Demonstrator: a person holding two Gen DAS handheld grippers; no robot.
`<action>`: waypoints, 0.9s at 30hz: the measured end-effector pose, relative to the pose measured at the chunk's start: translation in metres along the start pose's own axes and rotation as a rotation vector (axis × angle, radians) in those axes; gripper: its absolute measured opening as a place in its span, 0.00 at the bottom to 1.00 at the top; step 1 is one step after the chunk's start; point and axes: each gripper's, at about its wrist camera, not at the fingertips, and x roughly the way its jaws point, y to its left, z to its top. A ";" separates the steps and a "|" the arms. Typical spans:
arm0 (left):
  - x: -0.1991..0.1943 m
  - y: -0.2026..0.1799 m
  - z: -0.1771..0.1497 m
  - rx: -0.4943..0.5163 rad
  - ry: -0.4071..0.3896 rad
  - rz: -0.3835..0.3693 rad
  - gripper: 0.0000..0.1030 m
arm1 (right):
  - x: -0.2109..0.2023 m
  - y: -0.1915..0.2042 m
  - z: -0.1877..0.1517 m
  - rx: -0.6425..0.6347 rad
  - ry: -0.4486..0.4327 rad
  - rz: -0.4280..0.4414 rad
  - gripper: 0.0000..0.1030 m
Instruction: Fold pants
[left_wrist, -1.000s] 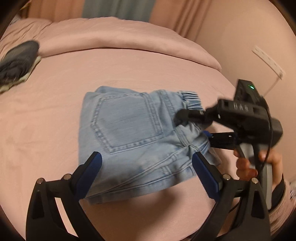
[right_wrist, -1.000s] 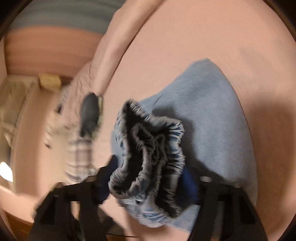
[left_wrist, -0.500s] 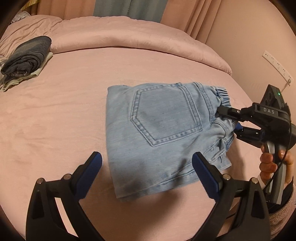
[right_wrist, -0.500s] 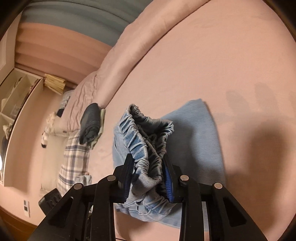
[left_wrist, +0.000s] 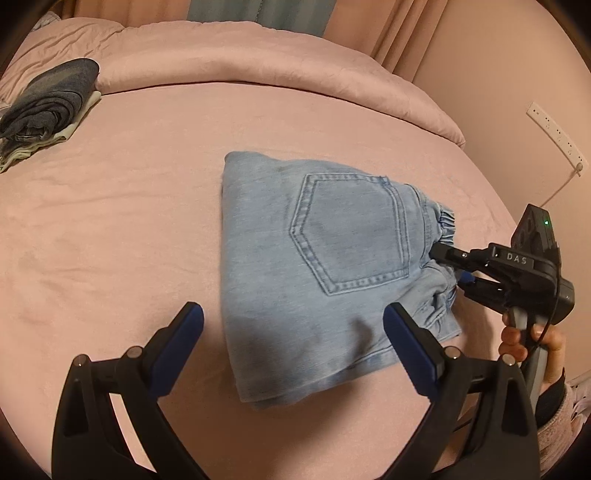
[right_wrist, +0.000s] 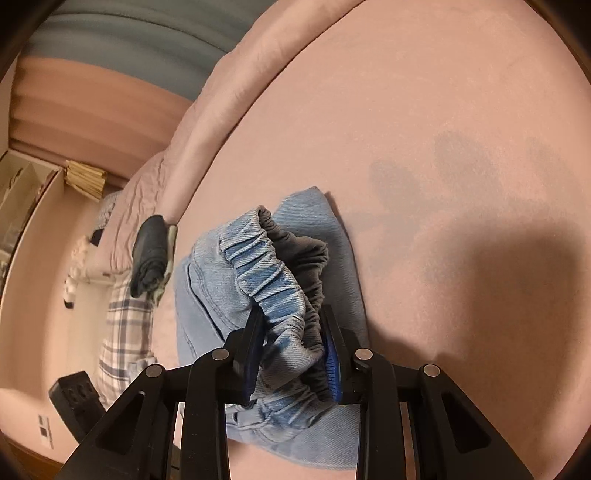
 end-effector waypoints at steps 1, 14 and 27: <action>0.000 -0.001 0.002 0.000 0.001 -0.006 0.95 | 0.000 0.002 0.000 -0.007 -0.002 -0.006 0.28; 0.036 -0.077 0.055 0.065 0.030 -0.188 0.95 | 0.006 -0.012 -0.004 0.051 -0.027 0.079 0.33; 0.134 -0.111 0.084 0.002 0.254 -0.124 0.99 | 0.010 -0.009 -0.006 -0.020 -0.029 0.053 0.37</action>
